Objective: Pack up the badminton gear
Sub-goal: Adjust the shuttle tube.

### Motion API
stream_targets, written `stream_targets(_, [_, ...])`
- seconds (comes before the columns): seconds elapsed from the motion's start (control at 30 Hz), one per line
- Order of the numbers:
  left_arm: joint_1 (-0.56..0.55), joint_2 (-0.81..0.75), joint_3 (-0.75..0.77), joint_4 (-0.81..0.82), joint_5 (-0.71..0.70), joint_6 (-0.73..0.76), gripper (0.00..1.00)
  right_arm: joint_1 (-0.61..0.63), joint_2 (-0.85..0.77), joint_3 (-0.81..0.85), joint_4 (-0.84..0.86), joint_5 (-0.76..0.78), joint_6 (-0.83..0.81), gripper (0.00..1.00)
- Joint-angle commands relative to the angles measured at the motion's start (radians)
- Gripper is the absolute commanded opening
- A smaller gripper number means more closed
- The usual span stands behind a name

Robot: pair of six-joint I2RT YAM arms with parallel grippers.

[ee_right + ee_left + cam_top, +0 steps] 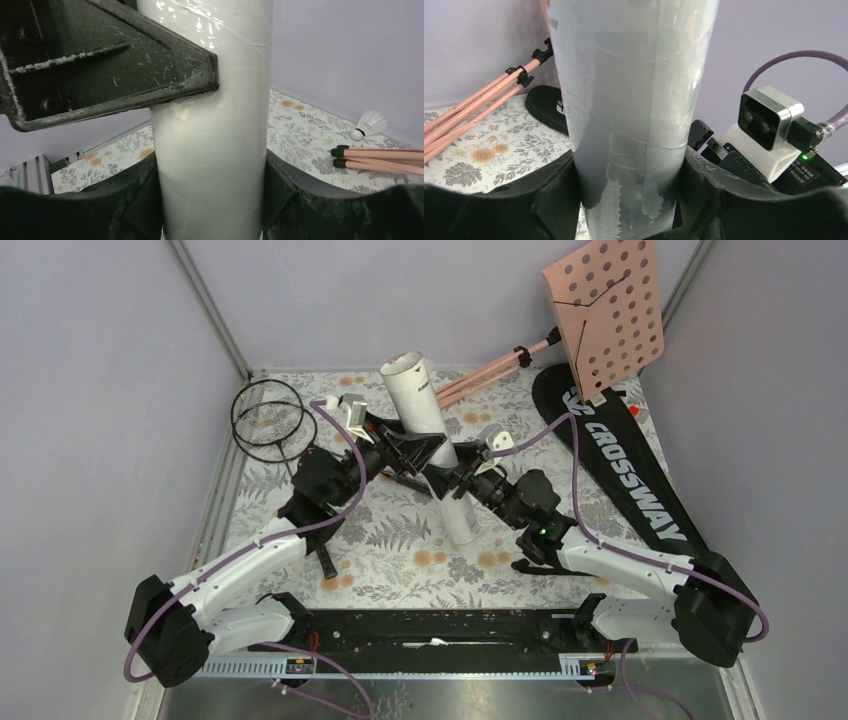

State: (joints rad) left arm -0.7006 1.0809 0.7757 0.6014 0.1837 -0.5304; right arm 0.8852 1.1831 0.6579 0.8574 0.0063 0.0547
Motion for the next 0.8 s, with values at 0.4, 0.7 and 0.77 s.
stream_targets(0.4, [0.011,-0.191,-0.013,-0.194,-0.63,0.379,0.38,-0.004,0.127,0.337,-0.463,0.2,0.014,1.0])
stream_targets(0.7, [0.175,-0.213,-0.068,-0.182,-0.763,0.441,0.36,-0.223,0.552,0.815,-0.861,0.111,0.315,1.0])
stream_targets(0.77, [0.188,-0.216,-0.077,-0.178,-0.784,0.446,0.36,-0.251,0.716,1.073,-1.075,0.174,0.334,1.0])
